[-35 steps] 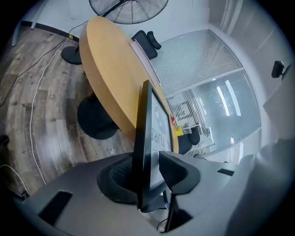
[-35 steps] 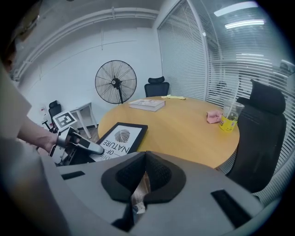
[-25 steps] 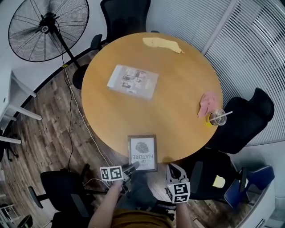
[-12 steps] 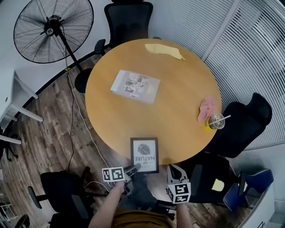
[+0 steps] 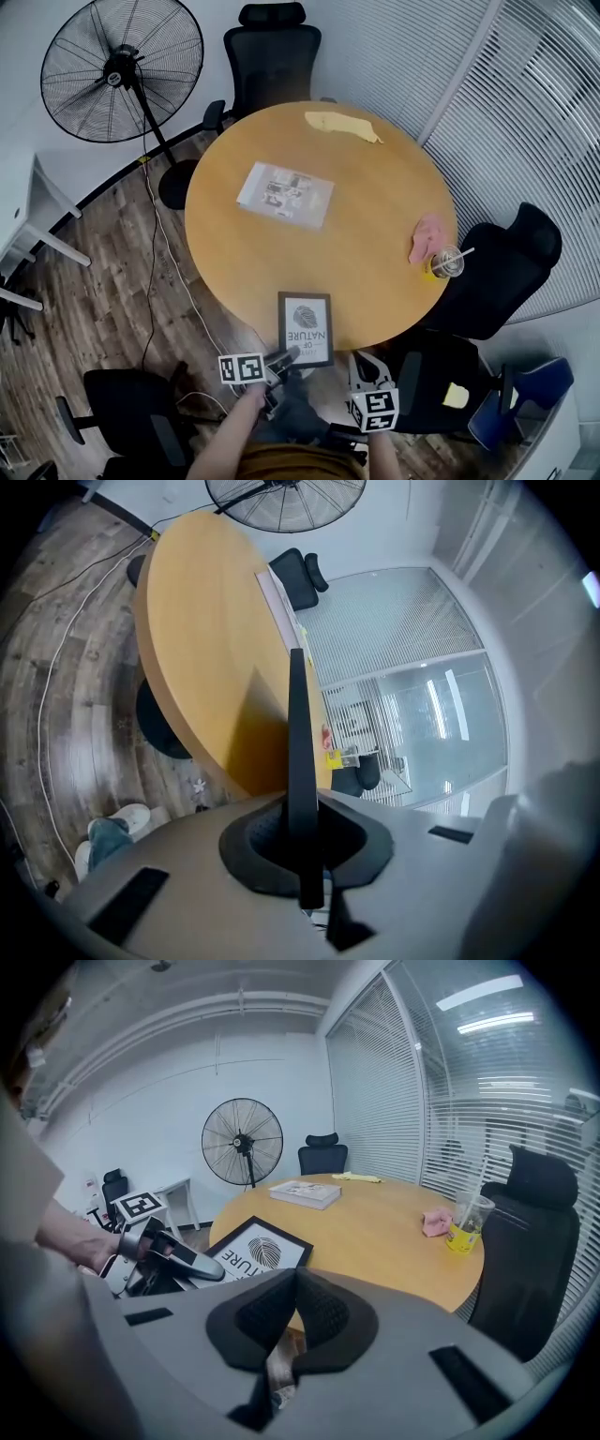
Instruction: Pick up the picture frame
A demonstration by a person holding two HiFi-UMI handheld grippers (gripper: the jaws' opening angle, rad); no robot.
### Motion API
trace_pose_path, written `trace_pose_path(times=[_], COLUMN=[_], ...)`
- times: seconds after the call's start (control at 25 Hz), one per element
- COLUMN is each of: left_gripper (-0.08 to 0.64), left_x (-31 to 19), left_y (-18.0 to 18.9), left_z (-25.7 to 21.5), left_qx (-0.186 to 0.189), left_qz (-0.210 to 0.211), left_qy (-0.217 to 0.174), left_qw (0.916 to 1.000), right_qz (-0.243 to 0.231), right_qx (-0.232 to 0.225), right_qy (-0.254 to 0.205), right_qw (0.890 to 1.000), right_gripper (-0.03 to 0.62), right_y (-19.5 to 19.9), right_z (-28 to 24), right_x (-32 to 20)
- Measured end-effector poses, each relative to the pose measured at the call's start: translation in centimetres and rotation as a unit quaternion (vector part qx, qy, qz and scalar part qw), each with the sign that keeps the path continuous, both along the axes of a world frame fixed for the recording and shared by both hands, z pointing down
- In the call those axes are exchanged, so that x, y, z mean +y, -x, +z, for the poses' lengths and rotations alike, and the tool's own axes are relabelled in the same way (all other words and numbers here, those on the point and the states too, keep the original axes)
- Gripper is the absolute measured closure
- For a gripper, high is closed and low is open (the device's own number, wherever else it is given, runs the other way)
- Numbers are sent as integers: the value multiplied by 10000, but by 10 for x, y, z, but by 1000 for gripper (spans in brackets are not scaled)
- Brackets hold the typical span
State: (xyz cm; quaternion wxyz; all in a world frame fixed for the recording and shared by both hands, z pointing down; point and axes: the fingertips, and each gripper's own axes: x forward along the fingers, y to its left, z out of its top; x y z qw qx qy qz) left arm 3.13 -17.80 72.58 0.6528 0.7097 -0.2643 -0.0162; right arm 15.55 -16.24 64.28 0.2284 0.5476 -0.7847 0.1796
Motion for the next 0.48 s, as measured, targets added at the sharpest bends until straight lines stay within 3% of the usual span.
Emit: trace_pose_path(times=[0.48], left_gripper=[525], left_x=[3], left_y=[13], left_z=[-41], left_qx=[215], left_qz=[-156], left_qy=[-343], left_qw=[9991], right_qz=[178], right_qx=[-188], right_qy=[-343], right_qw=[9991], right_gripper=[580], right_y=[6], right_z=[-24], right_x=[8])
